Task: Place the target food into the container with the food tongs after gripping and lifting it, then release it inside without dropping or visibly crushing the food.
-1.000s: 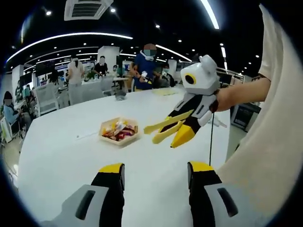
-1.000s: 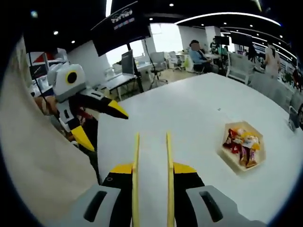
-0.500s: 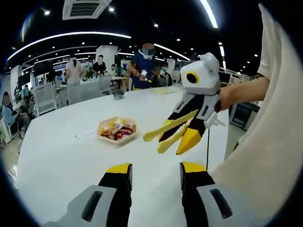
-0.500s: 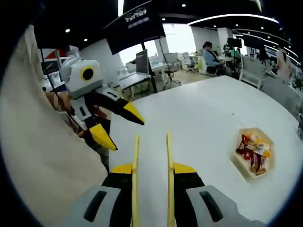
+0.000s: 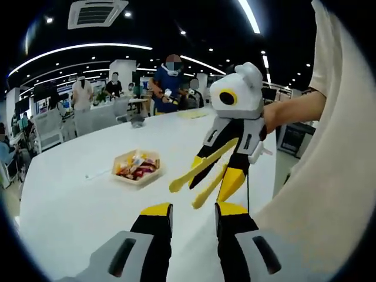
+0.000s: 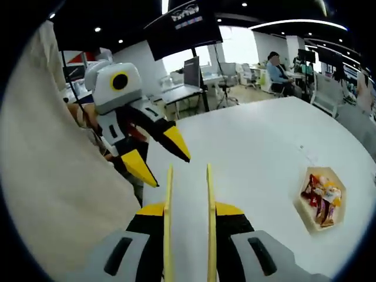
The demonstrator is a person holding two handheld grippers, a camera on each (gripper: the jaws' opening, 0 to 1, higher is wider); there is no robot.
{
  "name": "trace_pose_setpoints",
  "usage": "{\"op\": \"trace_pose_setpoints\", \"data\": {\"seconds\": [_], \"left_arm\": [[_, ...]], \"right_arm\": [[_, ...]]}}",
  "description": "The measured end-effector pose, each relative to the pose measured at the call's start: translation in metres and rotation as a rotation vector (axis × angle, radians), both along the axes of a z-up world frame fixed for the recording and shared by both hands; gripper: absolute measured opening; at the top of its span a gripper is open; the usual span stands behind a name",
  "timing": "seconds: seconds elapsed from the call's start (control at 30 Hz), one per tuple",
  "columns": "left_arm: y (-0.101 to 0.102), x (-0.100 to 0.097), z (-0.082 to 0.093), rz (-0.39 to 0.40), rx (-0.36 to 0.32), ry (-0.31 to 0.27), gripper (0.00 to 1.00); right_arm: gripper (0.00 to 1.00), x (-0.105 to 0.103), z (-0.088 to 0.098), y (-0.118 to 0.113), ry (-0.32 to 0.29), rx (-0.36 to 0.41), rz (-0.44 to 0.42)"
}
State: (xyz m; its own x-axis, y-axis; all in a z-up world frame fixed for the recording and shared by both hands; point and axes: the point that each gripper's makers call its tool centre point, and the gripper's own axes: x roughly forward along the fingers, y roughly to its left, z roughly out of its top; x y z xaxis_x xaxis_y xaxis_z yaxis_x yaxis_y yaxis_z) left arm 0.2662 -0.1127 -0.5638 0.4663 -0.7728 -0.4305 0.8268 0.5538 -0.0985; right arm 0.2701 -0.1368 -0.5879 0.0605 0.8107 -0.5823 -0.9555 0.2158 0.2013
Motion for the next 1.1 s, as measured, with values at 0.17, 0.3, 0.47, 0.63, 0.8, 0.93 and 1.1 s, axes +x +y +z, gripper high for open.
{"op": "trace_pose_setpoints", "data": {"seconds": [0.17,0.3,0.47,0.63,0.8,0.93,1.1], "left_arm": [[-0.002,-0.001,0.001,-0.01,-0.002,-0.008,0.19],[-0.006,-0.002,0.001,-0.021,-0.004,-0.011,0.16],[-0.011,-0.006,0.003,-0.056,0.005,-0.016,0.13],[-0.012,-0.008,0.003,-0.072,0.006,-0.014,0.1],[-0.014,-0.01,0.003,-0.082,0.005,-0.015,0.08],[-0.015,-0.011,0.002,-0.09,0.007,-0.017,0.07],[-0.017,-0.017,0.0,-0.127,0.019,-0.004,0.02]], "right_arm": [[0.29,0.0,0.002,0.001,0.002,0.014,0.005],[0.29,-0.001,0.001,0.002,0.003,0.012,0.008],[0.29,-0.007,0.0,0.003,0.002,0.004,0.043],[0.29,-0.006,0.002,0.002,-0.004,0.001,0.061],[0.29,-0.007,0.001,0.001,-0.005,-0.009,0.079],[0.29,-0.009,-0.002,-0.002,-0.005,-0.022,0.096],[0.3,-0.011,-0.008,-0.004,-0.02,-0.052,0.117]]}}
